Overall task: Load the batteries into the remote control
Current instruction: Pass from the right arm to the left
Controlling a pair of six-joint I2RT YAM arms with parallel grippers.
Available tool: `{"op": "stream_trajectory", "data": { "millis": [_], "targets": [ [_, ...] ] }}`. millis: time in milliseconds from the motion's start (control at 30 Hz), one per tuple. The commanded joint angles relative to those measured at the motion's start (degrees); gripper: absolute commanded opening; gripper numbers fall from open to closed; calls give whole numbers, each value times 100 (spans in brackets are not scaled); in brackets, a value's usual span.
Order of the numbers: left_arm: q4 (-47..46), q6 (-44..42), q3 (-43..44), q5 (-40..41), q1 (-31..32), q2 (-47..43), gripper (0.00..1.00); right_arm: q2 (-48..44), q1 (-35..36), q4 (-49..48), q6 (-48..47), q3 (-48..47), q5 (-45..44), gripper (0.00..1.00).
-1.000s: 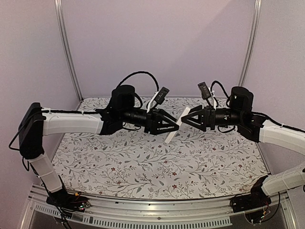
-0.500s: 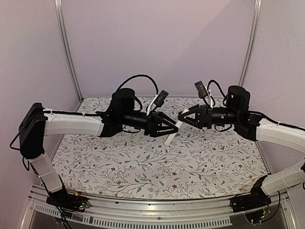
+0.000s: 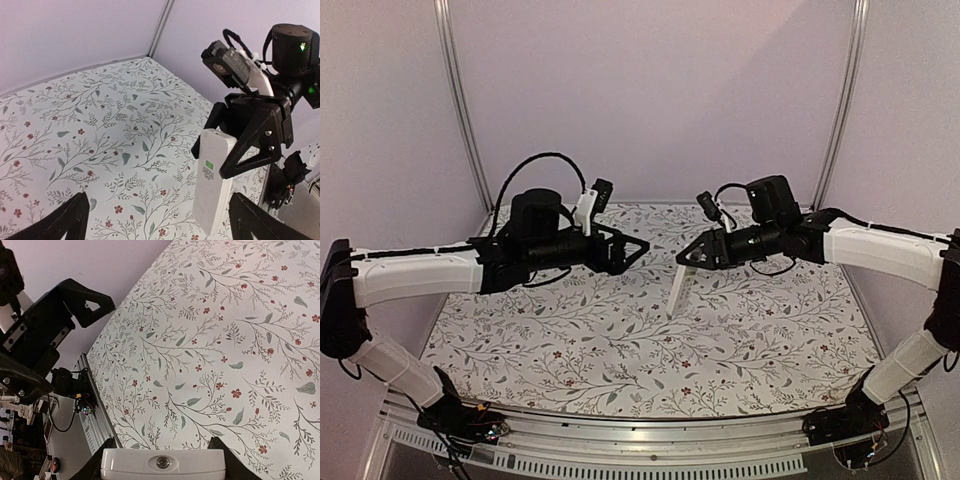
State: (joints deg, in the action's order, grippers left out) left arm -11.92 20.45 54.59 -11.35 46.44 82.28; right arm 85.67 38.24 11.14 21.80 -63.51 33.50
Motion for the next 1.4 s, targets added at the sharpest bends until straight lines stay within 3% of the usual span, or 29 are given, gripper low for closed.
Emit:
{"op": "stream_trajectory", "data": {
  "millis": [0,133,300,667,1000,1167,1367],
  "targets": [
    [960,125,-177,1118,-82,167,95,744,110,1432,-231,-657,-615,18],
    [741,386,-286,604,-4,545,80,1356,220,1848,-345,-1154,-984,18],
    [-288,696,-583,4,247,1045,64,1822,234,1800,-61,-1359,-1081,17],
    [-974,956,78,-234,741,2092,61,2006,318,1613,331,-1401,-1069,19],
    [-935,972,460,-253,804,2537,52,2024,333,1432,498,-1366,-830,20],
    [-861,929,503,-181,810,2572,43,2019,329,1386,552,-1332,-761,22],
    [-653,938,587,-99,799,2625,24,1992,336,1366,571,-1327,-730,27]
  ]
}}
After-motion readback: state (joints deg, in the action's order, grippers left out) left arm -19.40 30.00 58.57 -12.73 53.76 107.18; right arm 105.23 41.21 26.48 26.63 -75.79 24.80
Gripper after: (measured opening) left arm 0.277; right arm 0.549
